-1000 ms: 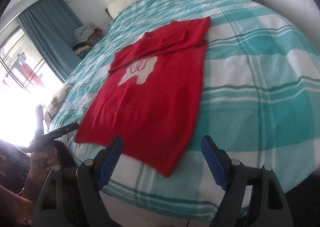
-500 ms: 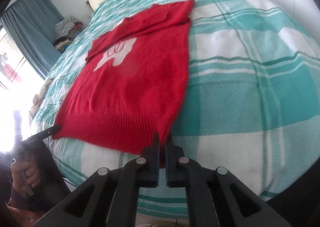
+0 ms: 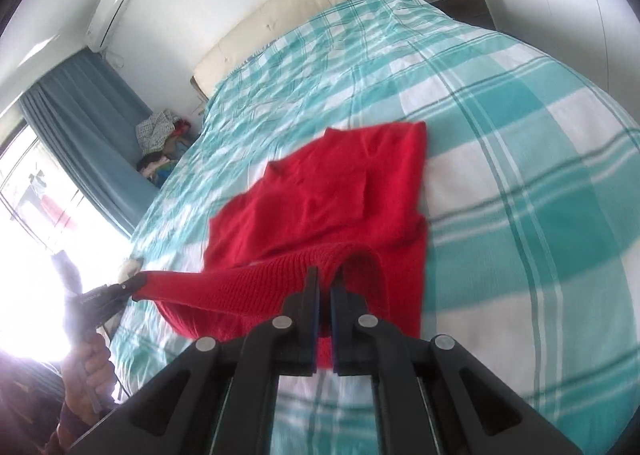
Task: Fold small clothes
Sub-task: 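Pinch the hem with both grippers and fold it up over the collar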
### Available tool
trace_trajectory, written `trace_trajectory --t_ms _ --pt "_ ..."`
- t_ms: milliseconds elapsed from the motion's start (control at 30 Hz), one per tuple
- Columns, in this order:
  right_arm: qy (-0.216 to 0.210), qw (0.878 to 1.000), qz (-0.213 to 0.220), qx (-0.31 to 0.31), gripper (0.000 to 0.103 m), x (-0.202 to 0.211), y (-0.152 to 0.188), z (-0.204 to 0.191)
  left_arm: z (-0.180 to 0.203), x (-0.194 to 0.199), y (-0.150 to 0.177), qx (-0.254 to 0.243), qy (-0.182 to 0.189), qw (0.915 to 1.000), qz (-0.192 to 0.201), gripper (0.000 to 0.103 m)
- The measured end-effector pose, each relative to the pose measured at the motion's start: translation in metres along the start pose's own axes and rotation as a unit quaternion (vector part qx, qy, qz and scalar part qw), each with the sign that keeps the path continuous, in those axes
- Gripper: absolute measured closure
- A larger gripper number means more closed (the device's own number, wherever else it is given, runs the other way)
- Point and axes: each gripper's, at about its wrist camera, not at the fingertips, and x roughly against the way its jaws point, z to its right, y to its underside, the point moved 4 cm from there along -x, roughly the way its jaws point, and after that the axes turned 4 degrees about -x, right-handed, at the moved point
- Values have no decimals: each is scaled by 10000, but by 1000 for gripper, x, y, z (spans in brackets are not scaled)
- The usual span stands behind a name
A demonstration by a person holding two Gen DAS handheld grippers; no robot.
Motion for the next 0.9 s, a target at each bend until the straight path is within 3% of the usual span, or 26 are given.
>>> trace_trajectory --t_ms 200,400,500,633,800,900 --pt "151 9976 -317 -590 99 -87 -75 25 -6 -79 -51 -50 -480 9987 -185 101" --pt "233 9949 -389 -906 99 -141 -110 49 -18 -132 -79 189 -532 9979 -323 100" --pt "-6 9937 -334 -1074 96 -159 -119 58 -29 -152 -87 451 -540 9965 -442 88" --pt "5 9932 12 -1166 66 -153 -128 62 -48 -141 -94 544 -1028 9931 -159 37" --pt "308 9975 222 -589 66 -125 -134 52 -56 -112 -90 424 -1081 9932 -20 31" --pt "454 9989 148 14 66 -108 -118 38 -49 -87 -71 134 -1054 9943 -29 25"
